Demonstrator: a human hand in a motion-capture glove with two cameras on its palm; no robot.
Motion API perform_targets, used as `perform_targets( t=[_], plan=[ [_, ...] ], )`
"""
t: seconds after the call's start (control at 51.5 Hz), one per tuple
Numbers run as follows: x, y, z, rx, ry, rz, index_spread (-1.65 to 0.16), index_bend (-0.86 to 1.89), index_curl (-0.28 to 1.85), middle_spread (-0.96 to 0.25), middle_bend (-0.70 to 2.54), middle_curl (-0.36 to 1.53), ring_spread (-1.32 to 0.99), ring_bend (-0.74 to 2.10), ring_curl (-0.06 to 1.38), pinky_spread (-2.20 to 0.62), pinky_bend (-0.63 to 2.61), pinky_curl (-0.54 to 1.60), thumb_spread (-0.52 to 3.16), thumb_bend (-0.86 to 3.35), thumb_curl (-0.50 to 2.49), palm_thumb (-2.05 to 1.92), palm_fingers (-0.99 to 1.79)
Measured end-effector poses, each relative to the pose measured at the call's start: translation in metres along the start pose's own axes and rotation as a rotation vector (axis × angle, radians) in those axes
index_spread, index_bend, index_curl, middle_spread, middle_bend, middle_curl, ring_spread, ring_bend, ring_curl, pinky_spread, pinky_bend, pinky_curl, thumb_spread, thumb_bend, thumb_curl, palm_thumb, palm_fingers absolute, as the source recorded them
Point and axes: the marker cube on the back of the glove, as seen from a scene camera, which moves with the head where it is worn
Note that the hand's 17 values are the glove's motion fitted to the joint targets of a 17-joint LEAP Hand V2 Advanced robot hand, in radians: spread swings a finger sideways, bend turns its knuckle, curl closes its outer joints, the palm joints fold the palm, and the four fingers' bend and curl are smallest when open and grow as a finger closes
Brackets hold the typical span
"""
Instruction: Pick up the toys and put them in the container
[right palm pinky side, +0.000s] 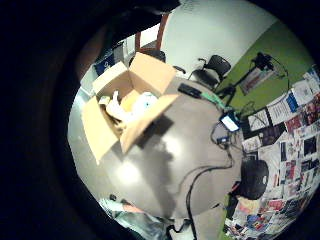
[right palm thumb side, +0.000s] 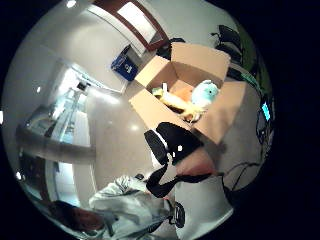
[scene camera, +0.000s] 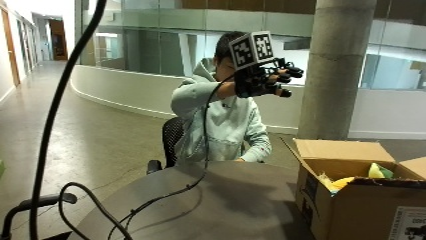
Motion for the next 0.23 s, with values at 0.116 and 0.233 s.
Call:
perform_targets(
  t=[0.116, 0.233],
  plan=[
    [0.024, 0.045, -0.003, -0.025, 0.009, 0.004, -0.2, 0.17, 0.26, 0.01, 0.1, 0.33, -0.02, 0.17, 0.31, 0.01, 0.64, 0.34, 1.18, -0.02, 0.46, 0.05, -0.21],
    [0.041, 0.094, 0.0, -0.071, 0.017, 0.006, -0.19, 0.19, 0.29, 0.01, 0.12, 0.31, -0.01, 0.16, 0.29, 0.01, 0.6, 0.33, 1.19, -0.02, 0.42, 0.05, -0.16]
  ],
)
